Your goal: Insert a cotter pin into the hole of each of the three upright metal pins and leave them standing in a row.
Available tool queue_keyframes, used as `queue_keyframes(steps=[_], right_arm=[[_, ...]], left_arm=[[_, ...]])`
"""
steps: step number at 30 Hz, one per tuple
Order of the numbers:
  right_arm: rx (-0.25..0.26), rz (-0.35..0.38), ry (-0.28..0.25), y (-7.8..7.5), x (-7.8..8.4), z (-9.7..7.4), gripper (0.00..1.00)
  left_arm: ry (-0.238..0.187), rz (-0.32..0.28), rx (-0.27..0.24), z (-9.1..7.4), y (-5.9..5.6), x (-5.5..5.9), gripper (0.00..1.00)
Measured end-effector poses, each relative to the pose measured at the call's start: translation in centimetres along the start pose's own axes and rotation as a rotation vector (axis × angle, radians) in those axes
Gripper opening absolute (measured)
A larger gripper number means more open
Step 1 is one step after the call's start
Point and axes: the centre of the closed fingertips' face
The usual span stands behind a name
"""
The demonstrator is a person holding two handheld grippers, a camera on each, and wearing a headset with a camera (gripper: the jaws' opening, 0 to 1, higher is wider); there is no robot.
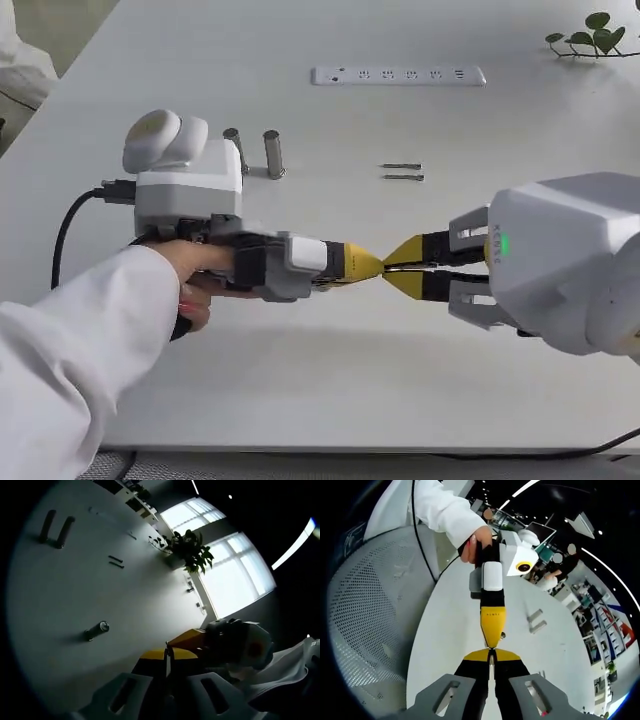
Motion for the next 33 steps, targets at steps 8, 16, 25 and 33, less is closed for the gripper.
queue_keyframes(steps=[8,16,25,33], right_arm=[[0.007,0.009,0.003,-0.2,0.2,-0.1,0.0],[0.01,0.046,0.01,-0.3,0.8,-0.3,0.06],[-0.088,0.415,-0.07,-0.1,1.7,-0.6,0.31],[-0.359,0.78,-0.207,0.8,-0.4,-1.3,0.34]], left_arm=[[-0.005,0.003,0.014,-0.2,-0.1,-0.1,0.0],[-0.007,0.033,0.012,-0.3,-0.1,-0.3,0.0],[0.009,0.195,-0.023,-1.2,0.0,-0.3,0.0],[0.018,0.405,-0.019,-2.2,-1.5,-0.7,0.0]])
Point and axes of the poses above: the centre of the closed fingertips' face, and the gripper's own axes: z roughly forward along the fingers, y roughly to its left, x roughly out of its underside, and after that the axes turned 1 degree about z, right-handed
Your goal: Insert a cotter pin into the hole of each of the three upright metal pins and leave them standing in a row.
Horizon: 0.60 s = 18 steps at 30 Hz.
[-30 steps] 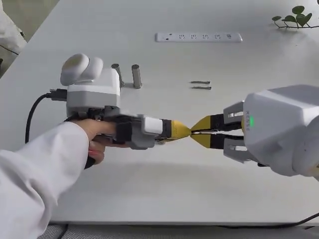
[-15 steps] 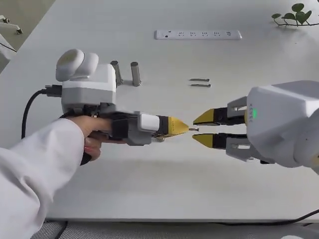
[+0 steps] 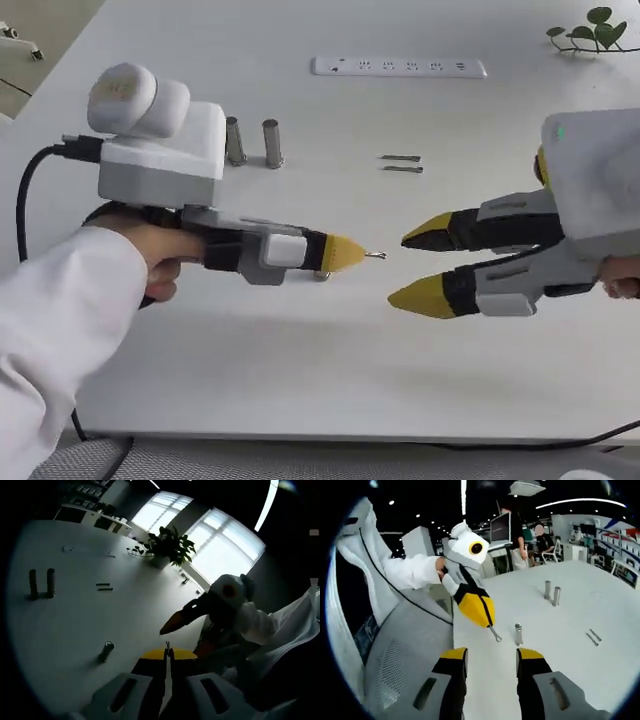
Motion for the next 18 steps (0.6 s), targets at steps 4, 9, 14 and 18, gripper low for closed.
queue_keyframes(steps=[4,9,14,18], right_arm=[[-0.079,0.095,0.013,0.2,-0.5,0.1,0.28],[-0.165,0.13,0.022,0.4,-0.9,1.0,0.11],[-0.261,0.147,0.045,1.7,-1.0,1.4,0.1],[-0.293,0.136,0.066,2.3,-0.9,1.7,0.09]], left_arm=[[-0.003,0.087,0.015,-0.4,-0.6,-0.4,0.0],[0.005,0.137,0.05,-1.0,-1.4,-0.4,0.0],[0.035,0.198,0.068,-1.5,-1.8,0.0,0.0],[0.072,0.25,0.088,-1.7,-2.2,0.6,0.0]])
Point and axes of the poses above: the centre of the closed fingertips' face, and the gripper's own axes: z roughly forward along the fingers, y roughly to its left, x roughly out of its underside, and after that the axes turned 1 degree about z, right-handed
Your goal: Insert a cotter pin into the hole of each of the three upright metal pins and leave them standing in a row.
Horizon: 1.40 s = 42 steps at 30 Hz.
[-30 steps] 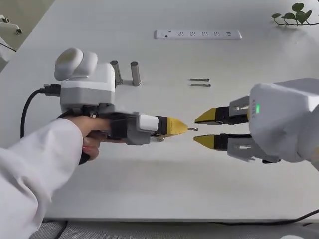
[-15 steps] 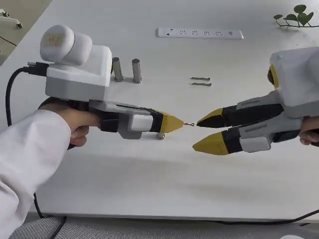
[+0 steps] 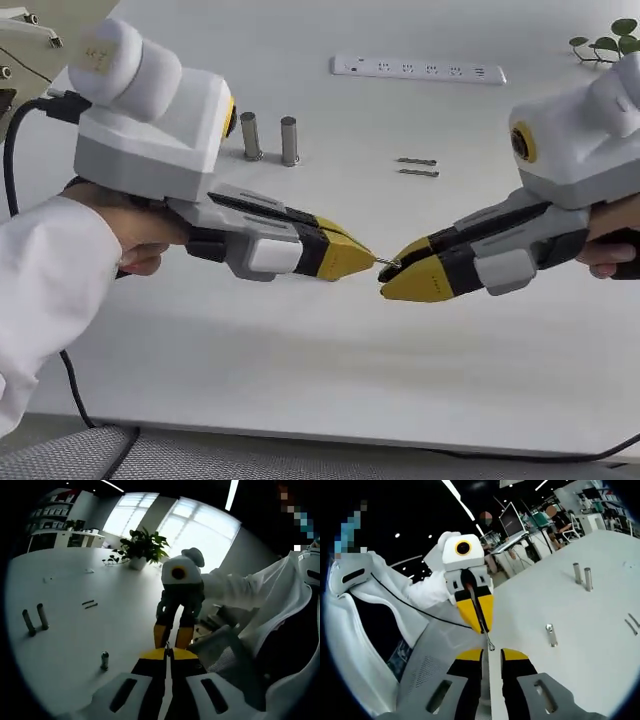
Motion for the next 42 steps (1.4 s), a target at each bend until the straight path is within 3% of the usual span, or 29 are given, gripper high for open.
queue_keyframes(steps=[6,14,26,32,34,37,40,42], right_arm=[[-0.04,-0.005,0.021,0.8,0.2,0.2,0.0],[-0.063,-0.029,0.048,1.2,0.4,0.2,0.0],[-0.024,-0.203,0.066,1.1,0.3,0.0,0.0],[0.002,-0.214,0.063,0.9,0.2,0.1,0.0],[0.022,-0.222,0.052,0.6,0.0,0.0,0.0],[0.073,-0.226,0.039,-0.4,-0.3,-0.4,0.0],[0.141,-0.226,0.029,-1.7,-0.3,-0.9,0.0],[0.213,-0.24,0.03,-3.2,-0.2,-1.4,0.0]], left_arm=[[0.023,0.016,0.022,0.1,-0.4,0.5,0.0],[0.041,0.04,0.034,0.2,-0.5,0.9,0.0],[0.028,0.005,0.039,0.3,-0.1,1.0,0.0],[0.009,-0.002,0.036,0.4,0.2,0.9,0.0],[-0.023,0.083,0.002,0.2,1.0,0.5,0.01],[-0.066,0.164,-0.063,-0.2,2.4,0.2,0.05],[-0.101,0.24,-0.183,-0.8,4.9,0.1,0.21],[-0.095,0.194,-0.221,-0.9,5.9,0.7,0.31]])
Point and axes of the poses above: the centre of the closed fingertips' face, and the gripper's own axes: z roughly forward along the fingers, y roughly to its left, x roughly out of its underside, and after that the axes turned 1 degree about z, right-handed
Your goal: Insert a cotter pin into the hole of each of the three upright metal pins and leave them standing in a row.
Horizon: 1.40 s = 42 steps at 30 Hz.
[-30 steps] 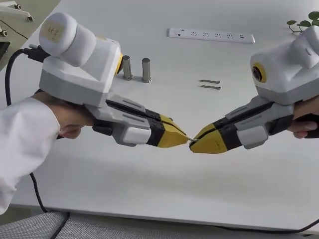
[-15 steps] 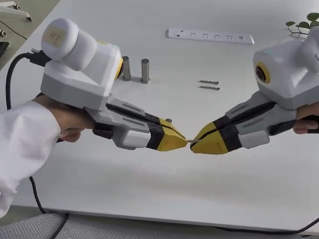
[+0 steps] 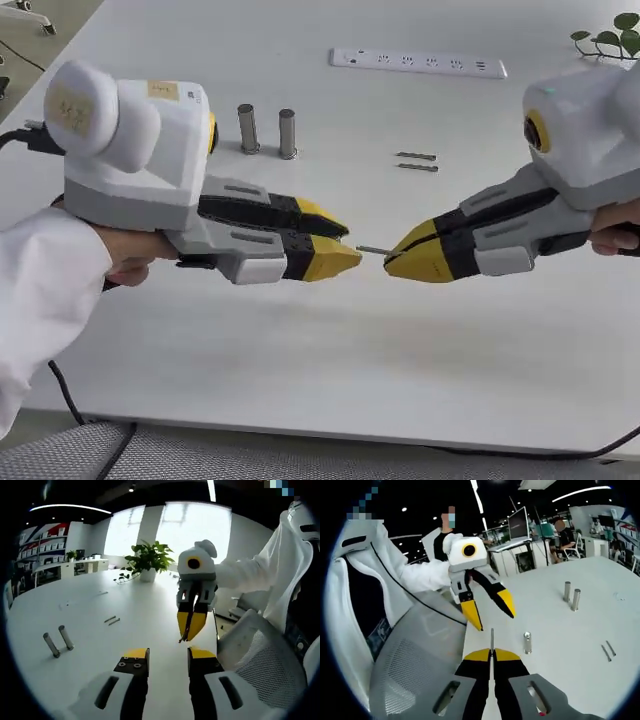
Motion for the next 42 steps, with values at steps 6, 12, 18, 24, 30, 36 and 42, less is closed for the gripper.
queue_keyframes(steps=[6,12,18,24,30,36,42], right_arm=[[0.134,-0.043,0.065,-2.9,1.9,0.1,0.0],[0.164,-0.066,0.131,-3.8,3.4,1.0,0.0],[0.163,-0.087,0.158,-4.4,3.7,2.2,0.0],[0.155,-0.114,0.194,-4.6,3.9,2.8,0.0],[0.149,-0.108,0.202,-4.8,3.9,3.2,0.0],[0.14,-0.107,0.203,-4.7,3.7,3.6,0.0],[0.141,-0.107,0.199,-4.9,3.4,3.8,0.0]], left_arm=[[0.026,-0.049,-0.144,0.8,3.4,2.5,0.39],[0.083,-0.053,-0.176,2.7,4.4,4.9,0.39],[0.096,-0.093,-0.167,4.7,4.4,6.4,0.33],[0.101,-0.087,-0.177,5.3,4.3,7.2,0.23],[0.09,-0.089,-0.194,5.3,4.3,7.4,0.17],[0.118,-0.052,-0.225,5.0,4.8,8.0,0.1],[0.122,-0.022,-0.218,5.1,4.8,8.0,0.08]])
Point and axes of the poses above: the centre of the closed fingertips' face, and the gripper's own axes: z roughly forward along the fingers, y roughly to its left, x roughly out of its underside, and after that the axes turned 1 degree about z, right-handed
